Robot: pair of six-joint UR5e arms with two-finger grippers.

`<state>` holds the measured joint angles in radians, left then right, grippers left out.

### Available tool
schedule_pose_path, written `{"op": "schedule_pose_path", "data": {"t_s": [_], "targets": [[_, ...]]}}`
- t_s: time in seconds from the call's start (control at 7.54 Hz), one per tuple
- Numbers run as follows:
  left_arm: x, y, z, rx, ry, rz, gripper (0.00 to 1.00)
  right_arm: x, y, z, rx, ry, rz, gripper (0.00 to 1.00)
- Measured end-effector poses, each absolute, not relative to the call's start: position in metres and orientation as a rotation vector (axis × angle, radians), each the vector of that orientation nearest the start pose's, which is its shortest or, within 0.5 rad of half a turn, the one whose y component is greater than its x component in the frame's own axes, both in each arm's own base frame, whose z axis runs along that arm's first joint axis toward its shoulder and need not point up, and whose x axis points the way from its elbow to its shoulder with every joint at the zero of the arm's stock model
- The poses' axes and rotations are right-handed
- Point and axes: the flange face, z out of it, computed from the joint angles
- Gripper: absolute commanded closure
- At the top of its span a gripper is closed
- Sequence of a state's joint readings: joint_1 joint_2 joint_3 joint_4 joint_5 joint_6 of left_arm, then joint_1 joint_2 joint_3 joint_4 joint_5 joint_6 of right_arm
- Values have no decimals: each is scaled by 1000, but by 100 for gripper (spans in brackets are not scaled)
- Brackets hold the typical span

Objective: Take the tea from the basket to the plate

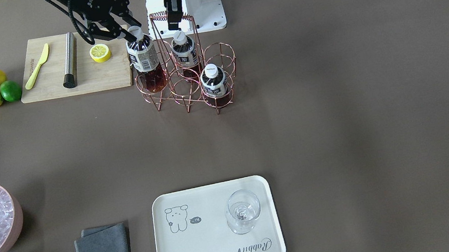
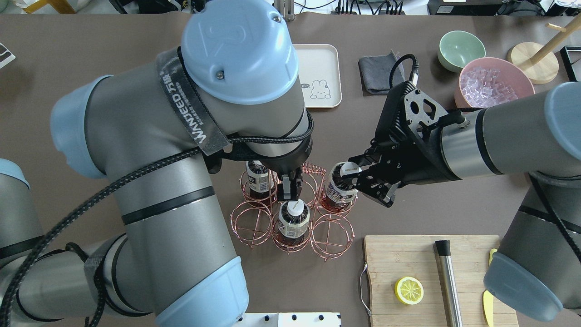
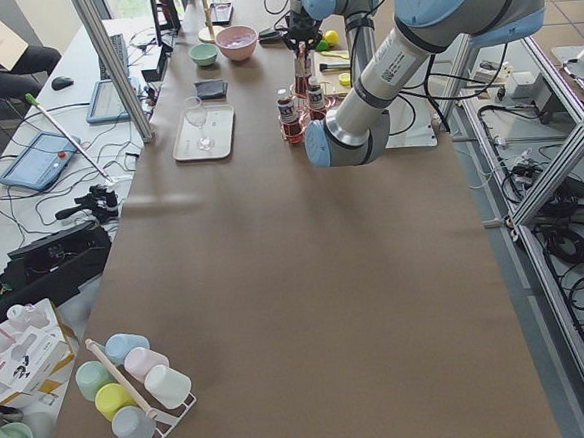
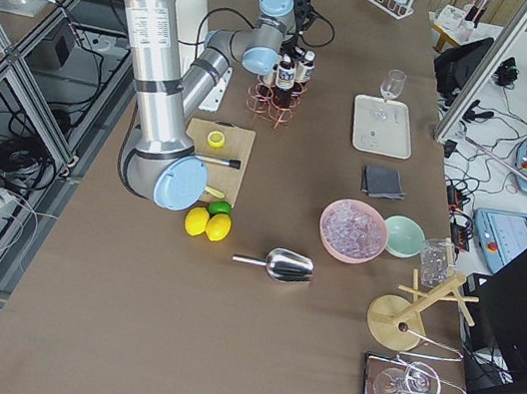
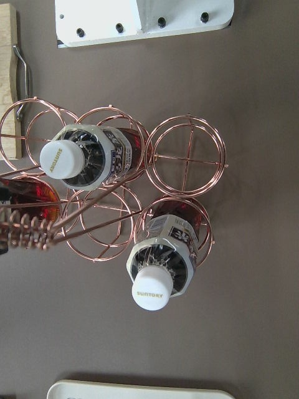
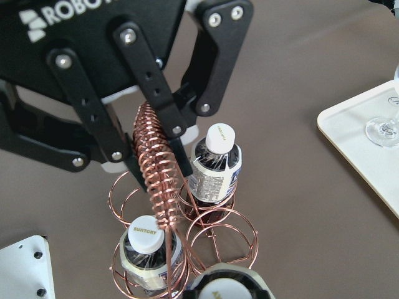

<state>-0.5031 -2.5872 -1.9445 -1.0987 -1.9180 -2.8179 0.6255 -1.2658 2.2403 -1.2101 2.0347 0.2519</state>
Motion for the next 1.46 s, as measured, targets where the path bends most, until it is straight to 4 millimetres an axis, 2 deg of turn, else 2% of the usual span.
{"op": "schedule_pose_path", "data": {"t_s": [0.53,0.8,1.06,1.19,1.46], "targets": [[448,-360,-22,-693,807,-1444,100,-280,-364,161,893,-1094,-861,100],[448,-360,-22,-692,807,-1444,100,-257,-385,151,879,-1069,-815,100],[448,-361,-22,-691,808,-1445,100,-242,-407,151,874,-1041,-764,100],[448,-361,-22,-690,809,-1446,100,-239,-423,151,871,-1026,-736,100],[448,-361,-22,-685,812,-1448,100,-233,-469,155,857,-984,-671,100]]}}
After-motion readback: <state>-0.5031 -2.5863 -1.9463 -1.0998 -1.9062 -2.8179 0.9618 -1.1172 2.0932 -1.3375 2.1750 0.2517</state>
